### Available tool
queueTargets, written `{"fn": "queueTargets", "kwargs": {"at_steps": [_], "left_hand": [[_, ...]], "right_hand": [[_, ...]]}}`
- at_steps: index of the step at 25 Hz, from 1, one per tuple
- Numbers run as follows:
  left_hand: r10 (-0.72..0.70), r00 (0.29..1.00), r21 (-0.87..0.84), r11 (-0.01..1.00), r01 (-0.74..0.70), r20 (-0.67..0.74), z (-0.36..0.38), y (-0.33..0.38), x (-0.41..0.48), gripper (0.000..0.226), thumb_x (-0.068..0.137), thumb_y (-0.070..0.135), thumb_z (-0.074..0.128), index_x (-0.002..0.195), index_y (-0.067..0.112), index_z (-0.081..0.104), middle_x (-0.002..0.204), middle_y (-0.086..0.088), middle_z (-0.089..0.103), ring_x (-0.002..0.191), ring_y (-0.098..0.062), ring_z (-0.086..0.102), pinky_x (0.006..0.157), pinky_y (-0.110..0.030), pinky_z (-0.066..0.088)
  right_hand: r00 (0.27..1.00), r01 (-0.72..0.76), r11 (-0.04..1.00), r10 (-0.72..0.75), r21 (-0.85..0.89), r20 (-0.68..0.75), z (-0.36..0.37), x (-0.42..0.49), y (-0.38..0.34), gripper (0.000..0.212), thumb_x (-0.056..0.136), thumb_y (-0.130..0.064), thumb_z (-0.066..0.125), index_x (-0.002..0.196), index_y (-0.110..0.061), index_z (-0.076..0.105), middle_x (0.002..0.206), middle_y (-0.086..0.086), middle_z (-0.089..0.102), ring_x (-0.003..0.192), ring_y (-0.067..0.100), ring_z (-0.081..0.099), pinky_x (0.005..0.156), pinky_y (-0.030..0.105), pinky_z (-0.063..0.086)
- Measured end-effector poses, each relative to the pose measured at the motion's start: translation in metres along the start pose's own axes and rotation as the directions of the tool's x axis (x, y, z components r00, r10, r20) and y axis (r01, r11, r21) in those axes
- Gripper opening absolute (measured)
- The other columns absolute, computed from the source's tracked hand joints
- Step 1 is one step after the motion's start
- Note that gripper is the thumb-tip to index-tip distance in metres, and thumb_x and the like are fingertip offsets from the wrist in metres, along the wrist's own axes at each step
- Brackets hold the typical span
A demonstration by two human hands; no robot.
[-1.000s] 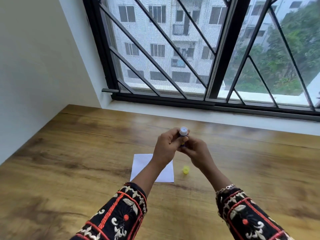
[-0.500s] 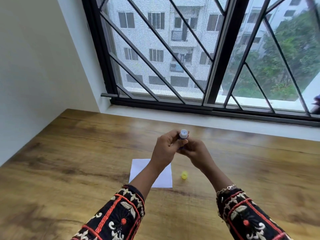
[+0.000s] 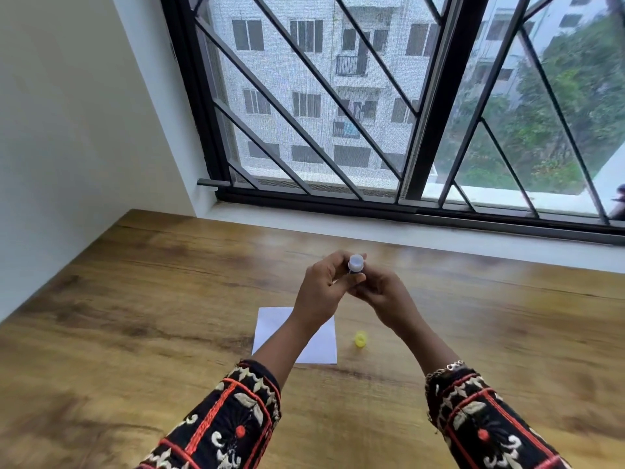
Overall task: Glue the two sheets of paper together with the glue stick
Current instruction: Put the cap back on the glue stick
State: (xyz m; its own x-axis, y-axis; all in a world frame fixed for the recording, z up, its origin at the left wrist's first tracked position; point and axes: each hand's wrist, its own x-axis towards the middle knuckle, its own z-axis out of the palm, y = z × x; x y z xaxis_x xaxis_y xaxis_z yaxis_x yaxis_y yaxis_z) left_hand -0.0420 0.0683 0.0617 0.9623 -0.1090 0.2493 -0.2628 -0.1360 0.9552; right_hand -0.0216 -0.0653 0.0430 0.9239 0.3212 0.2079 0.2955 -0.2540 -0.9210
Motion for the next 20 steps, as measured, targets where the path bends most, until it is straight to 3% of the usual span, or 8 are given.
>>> {"fn": "queueTargets", "kwargs": {"at_steps": [3, 5, 10, 13, 14, 16, 18, 20], "left_hand": [[0.007, 1.0, 0.006, 1.0, -0.007, -0.013, 0.0031, -0.0017, -0.0029, 0.02, 0.083, 0.0, 0.06, 0.099, 0.012, 0.064, 0.103, -0.01, 0.07, 0.096, -0.023, 0.067, 0.085, -0.046, 0.055], [-0.023, 0.999, -0.037, 0.999, 0.021, -0.031, 0.0037, -0.003, -0.0033, 0.02, 0.083, 0.0, 0.061, 0.097, 0.014, 0.065, 0.096, -0.014, 0.071, 0.092, -0.027, 0.068, 0.083, -0.049, 0.056], [-0.018, 1.0, -0.044, 0.999, 0.017, -0.006, 0.0017, -0.0029, -0.0031, 0.016, 0.082, -0.001, 0.062, 0.088, 0.013, 0.063, 0.08, -0.011, 0.07, 0.079, -0.023, 0.067, 0.078, -0.049, 0.057], [-0.024, 1.0, -0.044, 0.999, 0.025, 0.008, -0.0019, -0.0018, -0.0018, 0.021, 0.081, -0.003, 0.062, 0.086, 0.018, 0.061, 0.098, -0.01, 0.071, 0.092, -0.019, 0.068, 0.083, -0.04, 0.056], [-0.029, 1.0, -0.046, 0.998, 0.03, 0.01, -0.0022, -0.0019, -0.0019, 0.02, 0.081, -0.002, 0.063, 0.086, 0.017, 0.061, 0.106, -0.01, 0.069, 0.097, -0.019, 0.067, 0.085, -0.037, 0.056], [-0.034, 0.999, -0.046, 0.998, 0.034, 0.009, -0.0011, -0.0028, -0.0031, 0.019, 0.08, -0.002, 0.064, 0.086, 0.017, 0.061, 0.111, -0.011, 0.068, 0.097, -0.016, 0.067, 0.083, -0.031, 0.056], [-0.036, 0.999, -0.057, 0.998, 0.035, -0.01, 0.001, -0.0038, -0.0052, 0.018, 0.08, 0.0, 0.065, 0.087, 0.016, 0.063, 0.103, -0.008, 0.071, 0.089, -0.013, 0.069, 0.076, -0.027, 0.057], [-0.038, 0.998, -0.07, 0.997, 0.035, -0.042, 0.002, -0.0055, -0.0069, 0.017, 0.078, 0.003, 0.068, 0.087, 0.018, 0.065, 0.089, -0.008, 0.073, 0.081, -0.017, 0.07, 0.073, -0.033, 0.059]], "right_hand": [[0.998, 0.001, 1.0, -0.003, -0.029, -0.055, 0.0009, -0.0011, -0.0004, 0.018, 0.073, 0.008, 0.065, 0.089, -0.002, 0.065, 0.078, 0.016, 0.067, 0.067, 0.009, 0.059, 0.065, 0.015, 0.05], [0.997, -0.007, 0.998, 0.003, -0.055, -0.082, 0.0029, -0.0012, 0.0004, 0.019, 0.069, 0.004, 0.07, 0.083, -0.006, 0.063, 0.07, 0.005, 0.062, 0.055, -0.002, 0.05, 0.055, 0.007, 0.041], [0.996, -0.013, 0.996, 0.005, -0.091, -0.088, 0.0062, -0.001, 0.0046, 0.027, 0.072, -0.007, 0.073, 0.092, -0.016, 0.056, 0.077, -0.001, 0.06, 0.062, 0.001, 0.051, 0.06, 0.013, 0.043], [1.0, -0.018, 0.999, 0.019, -0.033, 0.002, 0.0012, -0.0007, 0.0066, 0.021, 0.077, 0.001, 0.066, 0.096, -0.005, 0.062, 0.085, 0.014, 0.066, 0.078, 0.02, 0.06, 0.074, 0.042, 0.052], [1.0, -0.018, 0.999, 0.018, -0.044, 0.007, 0.0004, -0.0008, 0.0073, 0.018, 0.077, 0.003, 0.064, 0.095, -0.003, 0.064, 0.084, 0.021, 0.067, 0.078, 0.021, 0.06, 0.075, 0.045, 0.052], [1.0, -0.02, 0.998, 0.019, -0.067, -0.026, 0.0019, -0.0015, 0.0077, 0.016, 0.075, 0.003, 0.066, 0.091, -0.001, 0.067, 0.082, 0.025, 0.068, 0.074, 0.02, 0.057, 0.072, 0.042, 0.052], [0.997, -0.024, 0.996, 0.018, -0.089, -0.069, 0.0041, -0.0025, 0.0083, 0.016, 0.072, 0.002, 0.07, 0.088, 0.0, 0.066, 0.078, 0.017, 0.069, 0.07, 0.018, 0.057, 0.065, 0.028, 0.05], [0.996, -0.023, 0.995, 0.014, -0.1, -0.085, 0.0057, -0.0037, 0.0075, 0.018, 0.069, -0.001, 0.073, 0.086, -0.002, 0.065, 0.075, 0.01, 0.067, 0.065, 0.014, 0.055, 0.059, 0.017, 0.045]]}}
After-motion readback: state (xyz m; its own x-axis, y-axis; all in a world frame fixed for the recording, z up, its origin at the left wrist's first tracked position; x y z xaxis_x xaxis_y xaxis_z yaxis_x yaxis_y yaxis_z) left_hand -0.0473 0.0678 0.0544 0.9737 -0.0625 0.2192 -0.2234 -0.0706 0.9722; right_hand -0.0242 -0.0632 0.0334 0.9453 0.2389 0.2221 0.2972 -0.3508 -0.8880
